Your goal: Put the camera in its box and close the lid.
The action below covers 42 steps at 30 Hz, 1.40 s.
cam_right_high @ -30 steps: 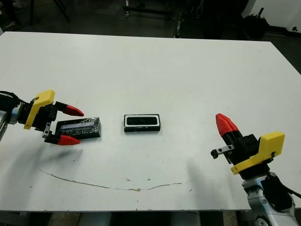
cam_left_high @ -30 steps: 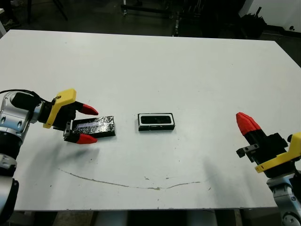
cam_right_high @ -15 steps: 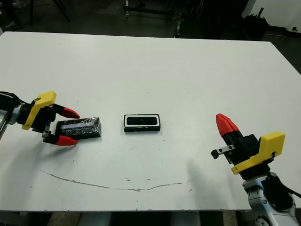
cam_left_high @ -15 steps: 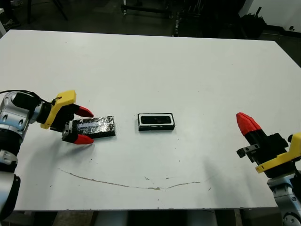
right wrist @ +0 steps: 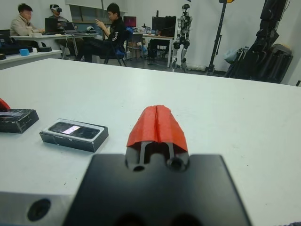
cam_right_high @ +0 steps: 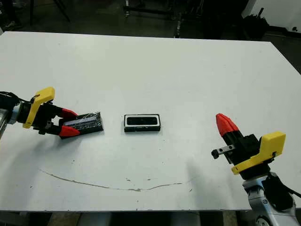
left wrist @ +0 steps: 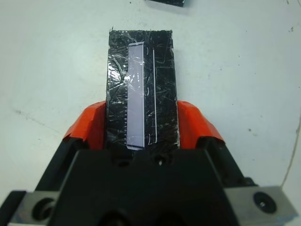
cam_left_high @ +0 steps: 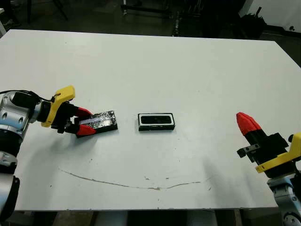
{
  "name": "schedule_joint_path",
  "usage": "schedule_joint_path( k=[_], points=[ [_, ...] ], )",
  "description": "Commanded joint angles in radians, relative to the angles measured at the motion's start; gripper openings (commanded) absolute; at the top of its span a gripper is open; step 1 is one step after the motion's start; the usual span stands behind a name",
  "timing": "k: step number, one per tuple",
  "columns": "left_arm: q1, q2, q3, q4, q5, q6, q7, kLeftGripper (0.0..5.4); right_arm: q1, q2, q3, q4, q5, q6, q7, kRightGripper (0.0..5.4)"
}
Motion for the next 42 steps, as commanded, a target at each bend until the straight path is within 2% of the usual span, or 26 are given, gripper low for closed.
schedule_joint_path(
  k=[1,5,9,15,19,34,42],
  points=[
    [0.012,0.018,-0.023,-0.024,0.031,-0.008,0.005,3.15,0.008,-0.021,-0.010,-0.003,-0.014,0.008,-0.007,0.00],
    [0.008,0.018,-0.030,-0.020,0.032,-0.005,-0.005,3.15,0.007,-0.018,-0.014,0.004,0.001,0.004,0.001,0.00],
    [0.012,0.007,-0.009,-0.022,0.005,0.021,-0.002,3.15,0.007,-0.020,-0.014,0.005,-0.008,-0.001,0.000,0.00],
    [0.027,-0.062,0.115,-0.006,-0.121,0.101,0.084,3.15,0.009,-0.017,-0.009,0.002,-0.006,0.011,-0.008,0.00],
    [0.012,-0.113,0.144,0.005,-0.161,0.080,0.113,3.15,0.010,-0.012,-0.002,0.010,-0.004,0.006,-0.003,0.00],
    [-0.144,-0.287,0.052,0.235,-0.075,-0.053,0.067,3.15,0.022,-0.009,0.011,-0.010,0.005,0.023,-0.021,0.00],
    [-0.188,-0.335,0.019,0.323,-0.024,-0.053,0.063,3.15,0.024,-0.006,0.012,-0.007,0.010,0.008,-0.017,0.00]
  ],
)
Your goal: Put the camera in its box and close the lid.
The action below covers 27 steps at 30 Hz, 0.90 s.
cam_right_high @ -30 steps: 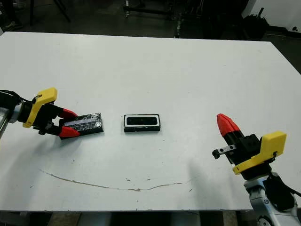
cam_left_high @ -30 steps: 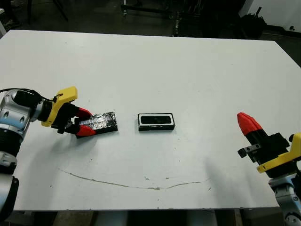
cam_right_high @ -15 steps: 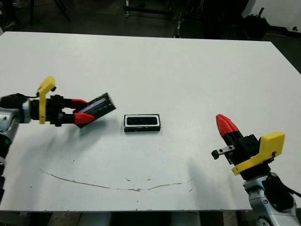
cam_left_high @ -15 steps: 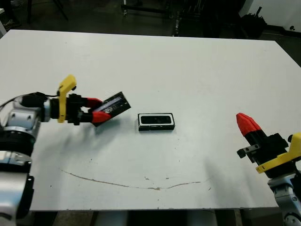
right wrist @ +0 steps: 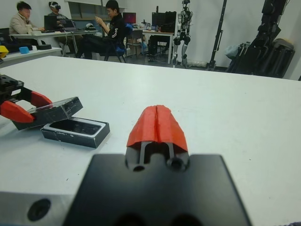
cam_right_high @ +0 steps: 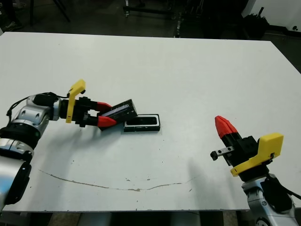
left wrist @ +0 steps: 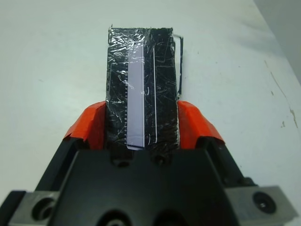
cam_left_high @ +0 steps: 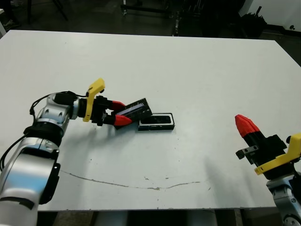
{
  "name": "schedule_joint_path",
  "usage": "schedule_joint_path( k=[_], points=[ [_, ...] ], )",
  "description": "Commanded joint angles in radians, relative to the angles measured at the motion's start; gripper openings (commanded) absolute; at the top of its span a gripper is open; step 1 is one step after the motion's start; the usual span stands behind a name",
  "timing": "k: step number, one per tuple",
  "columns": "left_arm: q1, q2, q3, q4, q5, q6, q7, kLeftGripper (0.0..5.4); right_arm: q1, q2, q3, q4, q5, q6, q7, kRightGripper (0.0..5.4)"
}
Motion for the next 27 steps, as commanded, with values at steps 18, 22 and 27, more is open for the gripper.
schedule_joint_path(
  k=[18,22,27],
  points=[
    [-0.027,-0.043,-0.056,0.060,0.073,-0.026,-0.109,3.15,-0.001,-0.004,-0.002,0.003,0.007,0.002,0.000,0.00],
    [-0.020,-0.047,-0.055,0.048,0.071,-0.020,-0.110,3.15,-0.001,-0.005,0.000,0.004,-0.007,-0.006,-0.002,0.00],
    [-0.007,-0.060,-0.063,0.035,0.079,-0.027,-0.087,3.15,0.000,-0.006,-0.003,0.001,0.001,0.000,-0.001,0.00]
  ],
)
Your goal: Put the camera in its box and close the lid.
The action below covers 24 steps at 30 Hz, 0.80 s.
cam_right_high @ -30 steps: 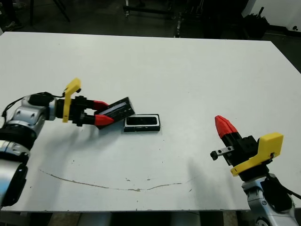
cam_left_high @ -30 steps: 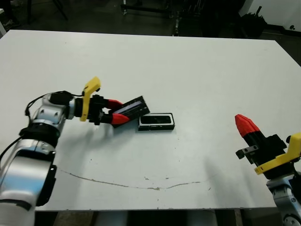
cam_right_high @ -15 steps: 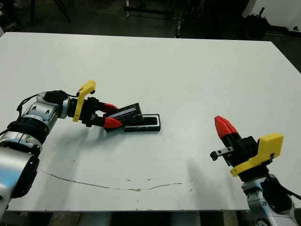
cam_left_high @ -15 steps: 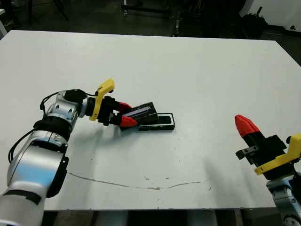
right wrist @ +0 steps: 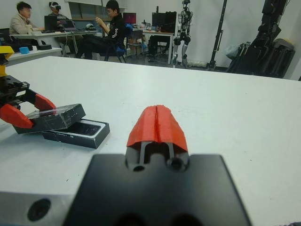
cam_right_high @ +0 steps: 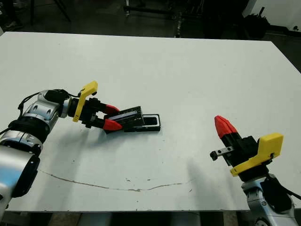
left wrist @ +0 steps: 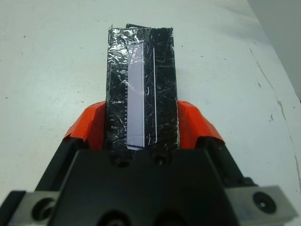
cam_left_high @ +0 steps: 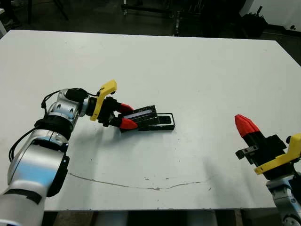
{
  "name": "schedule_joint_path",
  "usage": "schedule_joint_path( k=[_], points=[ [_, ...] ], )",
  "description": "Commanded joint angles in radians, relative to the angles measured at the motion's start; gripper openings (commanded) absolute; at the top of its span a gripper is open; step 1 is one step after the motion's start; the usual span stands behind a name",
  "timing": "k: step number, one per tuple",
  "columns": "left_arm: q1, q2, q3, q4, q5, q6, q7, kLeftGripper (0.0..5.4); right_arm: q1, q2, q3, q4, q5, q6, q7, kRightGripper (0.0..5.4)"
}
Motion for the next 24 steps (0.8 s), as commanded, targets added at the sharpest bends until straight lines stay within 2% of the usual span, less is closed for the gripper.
schedule_joint_path(
  k=[1,7,13,24],
  points=[
    [0.039,-0.032,-0.027,-0.004,0.028,-0.001,0.003,3.15,0.001,-0.005,-0.008,0.003,0.007,0.002,0.002,0.00],
    [0.070,-0.065,-0.027,-0.017,0.040,-0.063,0.116,3.15,0.005,-0.004,-0.007,0.002,0.010,-0.002,-0.001,0.00],
    [0.077,-0.111,-0.044,-0.012,0.057,-0.093,0.150,3.15,0.012,-0.008,-0.012,-0.007,0.012,0.008,-0.009,0.00],
    [0.072,-0.164,-0.070,-0.009,0.077,-0.067,0.162,3.15,0.024,-0.008,-0.013,-0.015,0.002,0.005,-0.016,0.00]
  ],
)
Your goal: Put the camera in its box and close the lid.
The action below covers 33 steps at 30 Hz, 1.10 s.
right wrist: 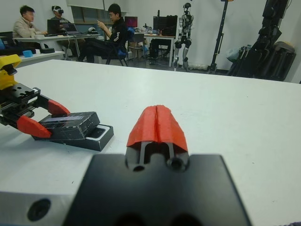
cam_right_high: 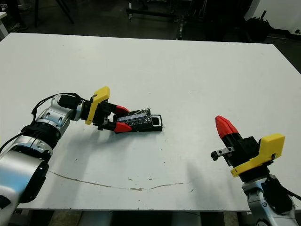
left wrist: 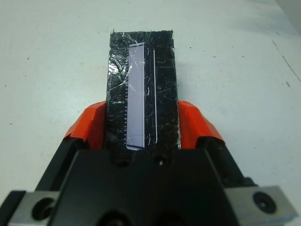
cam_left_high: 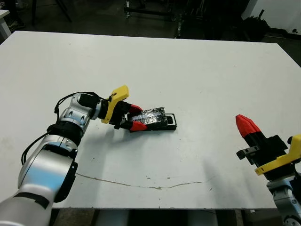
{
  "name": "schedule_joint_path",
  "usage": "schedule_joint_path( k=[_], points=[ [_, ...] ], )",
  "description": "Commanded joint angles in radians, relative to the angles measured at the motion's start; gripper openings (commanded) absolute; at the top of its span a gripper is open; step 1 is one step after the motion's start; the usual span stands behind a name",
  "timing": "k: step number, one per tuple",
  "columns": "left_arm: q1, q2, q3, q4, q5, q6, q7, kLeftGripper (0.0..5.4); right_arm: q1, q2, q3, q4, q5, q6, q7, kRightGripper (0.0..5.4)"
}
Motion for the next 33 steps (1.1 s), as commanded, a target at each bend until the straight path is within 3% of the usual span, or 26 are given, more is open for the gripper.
schedule_joint_path(
  k=[1,22,33],
  points=[
    [0.028,-0.080,-0.048,0.035,0.039,0.048,0.015,3.15,0.011,-0.007,-0.008,-0.007,-0.008,0.009,-0.010,0.00],
    [-0.082,-0.297,-0.096,0.211,0.130,0.006,0.073,3.15,0.027,-0.005,-0.012,-0.020,0.001,0.022,-0.023,0.00],
    [-0.095,-0.312,-0.151,0.219,0.190,-0.026,0.043,3.15,0.030,0.001,-0.010,-0.014,0.004,0.009,-0.020,0.00]
  ],
)
